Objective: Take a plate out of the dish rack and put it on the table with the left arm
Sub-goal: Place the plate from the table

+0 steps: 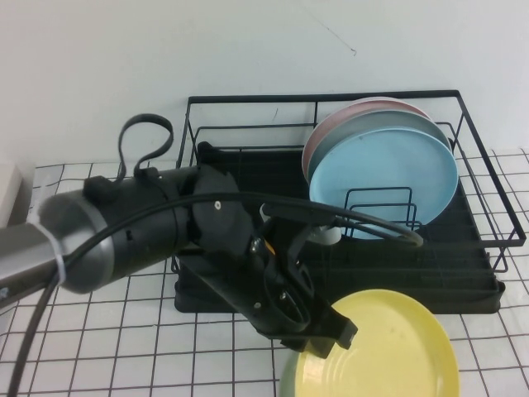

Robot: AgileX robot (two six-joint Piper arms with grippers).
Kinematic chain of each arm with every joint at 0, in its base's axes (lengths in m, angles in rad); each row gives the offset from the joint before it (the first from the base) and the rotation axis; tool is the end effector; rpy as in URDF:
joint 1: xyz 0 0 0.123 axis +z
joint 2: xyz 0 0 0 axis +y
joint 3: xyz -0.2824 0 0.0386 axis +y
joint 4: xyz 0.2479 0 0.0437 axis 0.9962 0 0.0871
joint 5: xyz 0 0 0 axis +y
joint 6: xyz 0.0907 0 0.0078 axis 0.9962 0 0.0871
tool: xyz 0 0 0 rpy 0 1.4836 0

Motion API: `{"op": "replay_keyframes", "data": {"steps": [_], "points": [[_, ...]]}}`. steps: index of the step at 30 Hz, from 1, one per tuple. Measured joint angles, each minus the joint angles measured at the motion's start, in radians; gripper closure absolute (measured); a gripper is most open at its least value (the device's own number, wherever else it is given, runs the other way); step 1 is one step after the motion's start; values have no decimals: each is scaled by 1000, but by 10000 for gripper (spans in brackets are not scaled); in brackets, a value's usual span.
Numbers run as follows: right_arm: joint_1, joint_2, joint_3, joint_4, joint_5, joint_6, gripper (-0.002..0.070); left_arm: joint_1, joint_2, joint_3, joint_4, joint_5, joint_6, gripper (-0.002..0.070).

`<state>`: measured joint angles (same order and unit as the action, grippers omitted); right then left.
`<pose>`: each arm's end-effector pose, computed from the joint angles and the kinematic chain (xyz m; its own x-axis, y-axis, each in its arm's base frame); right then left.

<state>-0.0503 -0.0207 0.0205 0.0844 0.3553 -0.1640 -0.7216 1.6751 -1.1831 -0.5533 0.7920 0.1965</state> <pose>0.0526 0.0000 0.1754 -0.2642 -0.0715 -0.9618 -0.0004 0.9973 -0.0740 0.2356 -0.2528 0.2454 -0.8148 0.4560 -0.3581 0.5768 0.6999 -0.4212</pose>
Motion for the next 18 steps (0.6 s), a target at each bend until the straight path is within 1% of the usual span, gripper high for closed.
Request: {"op": "replay_keyframes", "data": {"steps": [12,14,15,16,17,18], "points": [[0,0,0,0,0,0,678,9,63,0,10,-33,0,599],[0,0,0,0,0,0,678,9,65,0,10,-31,0,589],[0,0,0,0,0,0,678,9,65,0,10,-31,0,567],[0,0,0,0,0,0,678,11,65,0,16,-31,2,526],[0,0,0,0,0,0,678,13,67,0,16,-31,2,480],[0,0,0,0,0,0,678,17,68,0,16,-31,3,412]]}}
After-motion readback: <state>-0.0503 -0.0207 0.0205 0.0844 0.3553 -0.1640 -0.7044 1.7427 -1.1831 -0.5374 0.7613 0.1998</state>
